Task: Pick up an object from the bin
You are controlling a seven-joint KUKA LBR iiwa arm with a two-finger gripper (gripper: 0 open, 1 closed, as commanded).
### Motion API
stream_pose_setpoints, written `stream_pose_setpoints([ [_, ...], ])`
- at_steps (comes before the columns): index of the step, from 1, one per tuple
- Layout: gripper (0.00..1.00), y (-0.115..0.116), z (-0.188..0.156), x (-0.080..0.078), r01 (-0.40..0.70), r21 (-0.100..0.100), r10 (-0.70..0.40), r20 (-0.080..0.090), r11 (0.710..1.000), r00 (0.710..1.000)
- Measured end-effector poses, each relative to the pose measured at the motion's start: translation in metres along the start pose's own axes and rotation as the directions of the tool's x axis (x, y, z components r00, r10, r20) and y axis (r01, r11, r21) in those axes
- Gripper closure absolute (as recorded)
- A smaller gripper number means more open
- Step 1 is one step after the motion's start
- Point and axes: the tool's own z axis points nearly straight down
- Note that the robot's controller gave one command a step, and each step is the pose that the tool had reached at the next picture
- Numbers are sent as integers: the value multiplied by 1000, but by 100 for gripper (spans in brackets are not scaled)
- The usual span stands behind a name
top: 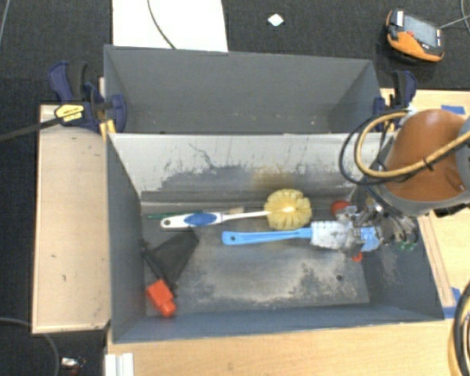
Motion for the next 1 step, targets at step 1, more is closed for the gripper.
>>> stream_pose_setpoints([
  [1,100,0,-35,1,0,-1,0,-7,1000,1000],
])
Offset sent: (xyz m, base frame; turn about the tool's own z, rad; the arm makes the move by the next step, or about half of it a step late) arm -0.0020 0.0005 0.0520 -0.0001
